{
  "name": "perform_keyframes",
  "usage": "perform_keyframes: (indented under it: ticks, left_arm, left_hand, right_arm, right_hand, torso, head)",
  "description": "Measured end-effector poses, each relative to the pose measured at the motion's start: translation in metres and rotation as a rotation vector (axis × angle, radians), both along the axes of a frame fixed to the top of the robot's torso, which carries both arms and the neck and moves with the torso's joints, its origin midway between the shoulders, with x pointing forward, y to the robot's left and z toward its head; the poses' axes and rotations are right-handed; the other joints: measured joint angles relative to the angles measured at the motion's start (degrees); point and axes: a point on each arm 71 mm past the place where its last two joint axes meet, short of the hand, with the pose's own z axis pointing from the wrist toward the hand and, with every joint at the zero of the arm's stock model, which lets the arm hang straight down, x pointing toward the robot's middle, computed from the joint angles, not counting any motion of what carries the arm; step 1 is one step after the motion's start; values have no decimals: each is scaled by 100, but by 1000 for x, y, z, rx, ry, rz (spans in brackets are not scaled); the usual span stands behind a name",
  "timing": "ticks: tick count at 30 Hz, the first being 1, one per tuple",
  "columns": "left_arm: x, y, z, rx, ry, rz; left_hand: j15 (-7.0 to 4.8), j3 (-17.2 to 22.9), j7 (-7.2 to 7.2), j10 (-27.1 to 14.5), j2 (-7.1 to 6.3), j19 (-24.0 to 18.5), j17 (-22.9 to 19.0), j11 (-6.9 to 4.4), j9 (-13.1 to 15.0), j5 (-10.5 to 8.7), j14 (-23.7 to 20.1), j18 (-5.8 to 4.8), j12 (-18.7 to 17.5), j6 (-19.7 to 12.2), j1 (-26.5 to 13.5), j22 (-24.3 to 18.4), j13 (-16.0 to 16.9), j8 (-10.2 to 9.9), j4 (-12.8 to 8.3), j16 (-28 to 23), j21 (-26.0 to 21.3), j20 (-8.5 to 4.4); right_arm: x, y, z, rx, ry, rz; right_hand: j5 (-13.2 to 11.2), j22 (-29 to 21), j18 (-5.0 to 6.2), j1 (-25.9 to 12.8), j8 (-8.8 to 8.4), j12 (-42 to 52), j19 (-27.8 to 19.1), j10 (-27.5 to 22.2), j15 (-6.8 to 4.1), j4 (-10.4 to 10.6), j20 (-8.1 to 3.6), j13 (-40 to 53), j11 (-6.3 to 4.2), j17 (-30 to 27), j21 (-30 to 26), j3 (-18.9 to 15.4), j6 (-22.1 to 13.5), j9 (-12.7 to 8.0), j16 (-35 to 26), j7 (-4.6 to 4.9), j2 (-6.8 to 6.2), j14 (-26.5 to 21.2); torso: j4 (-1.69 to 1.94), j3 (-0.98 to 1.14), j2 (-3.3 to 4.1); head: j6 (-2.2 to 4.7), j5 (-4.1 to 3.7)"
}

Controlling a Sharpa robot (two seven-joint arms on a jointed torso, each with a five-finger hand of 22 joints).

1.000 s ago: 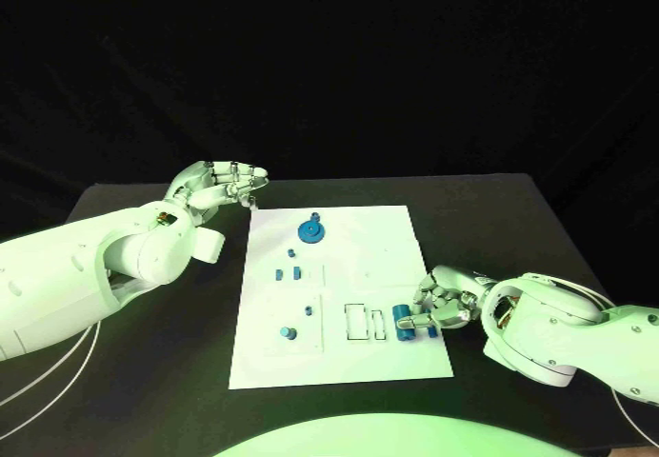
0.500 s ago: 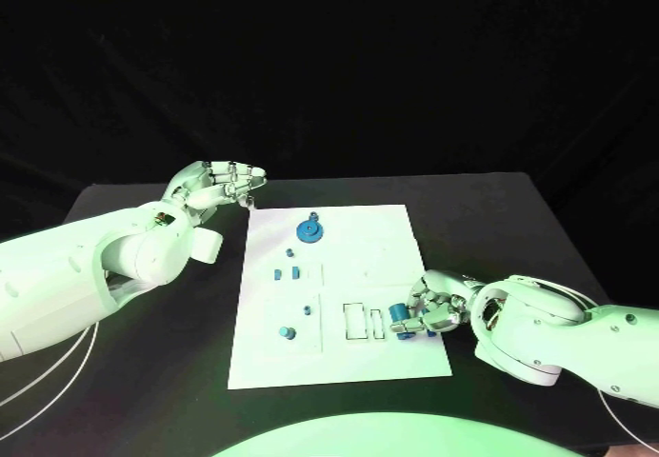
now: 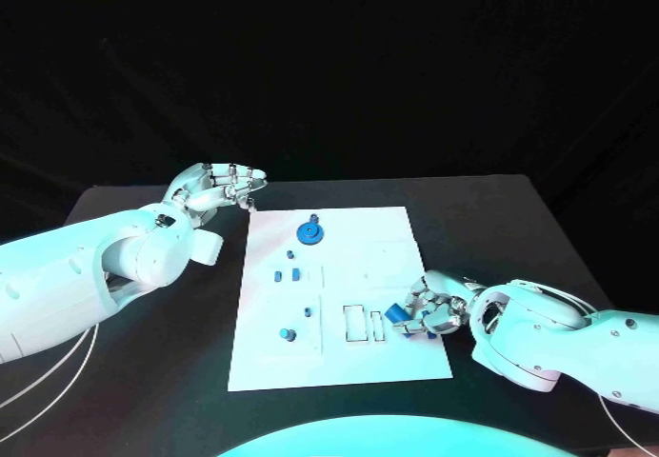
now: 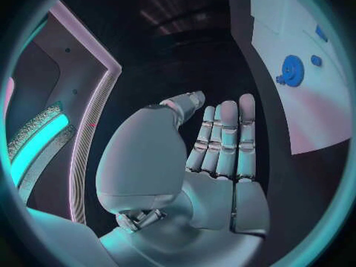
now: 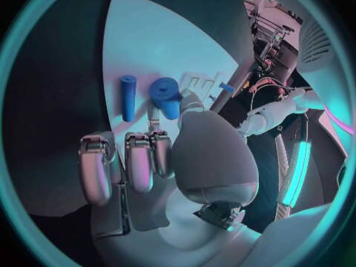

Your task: Assemble the parts on the task board

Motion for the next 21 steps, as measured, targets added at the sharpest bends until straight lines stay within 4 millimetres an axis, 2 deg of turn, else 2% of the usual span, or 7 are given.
perform_keyframes:
  ticks: [10, 15, 18, 21]
  left_arm:
    - [1, 1, 0, 2, 1, 2]
    - [1, 0, 0, 1, 2, 1]
    - [1, 0, 0, 1, 2, 1]
    - [1, 0, 0, 1, 2, 0]
  left_hand:
    - [1, -17, 0, 0, 0, 0, -5, 0, -1, 0, -1, 0, 0, 0, 0, 0, -5, 0, 16, 0, 0, 0]
    - [0, -16, 0, 0, 0, 0, -6, 0, 4, 0, 0, 0, 0, 0, 0, 0, -5, 0, 16, 0, 0, 0]
    - [0, -16, 0, 0, 0, 0, -5, 0, 4, 0, 0, 0, 0, 0, 0, 0, -5, 0, 16, 0, 0, 0]
    - [1, -16, 0, 0, 0, 0, -5, 0, 4, 0, 0, 0, 0, 0, 0, 0, -5, 0, 16, 0, 0, 0]
  right_arm:
    - [3, 5, 17, 103, 6, -57]
    - [3, 18, 19, 141, 30, -44]
    - [4, 26, 18, 153, 52, -28]
    - [4, 34, 16, 161, 72, -11]
  right_hand:
    - [-17, 4, 0, -48, -44, 0, 20, 0, 0, -1, -20, -1, 0, -1, 0, 1, 25, -4, 0, 25, 96, 0]
    - [-152, 4, 0, -74, -66, 0, 20, 0, 0, 0, -20, -1, 1, -1, 0, 0, 56, -7, 0, 56, 121, 0]
    - [-199, 4, 0, -163, -78, 0, 20, 0, 1, 0, -20, -1, 1, -1, 0, 0, 58, -37, 0, 58, 182, 0]
    - [-202, 4, 0, -311, -78, 0, 20, 0, 1, 17, -20, -1, 1, -1, 0, -23, 66, -35, 0, 66, 144, 0]
  torso:
    - [-2, -3, -6]
    - [-2, -4, -3]
    - [1, -3, 1]
    - [1, -1, 3]
  head:
    - [57, 20]
    - [71, 40]
    - [71, 46]
    - [58, 57]
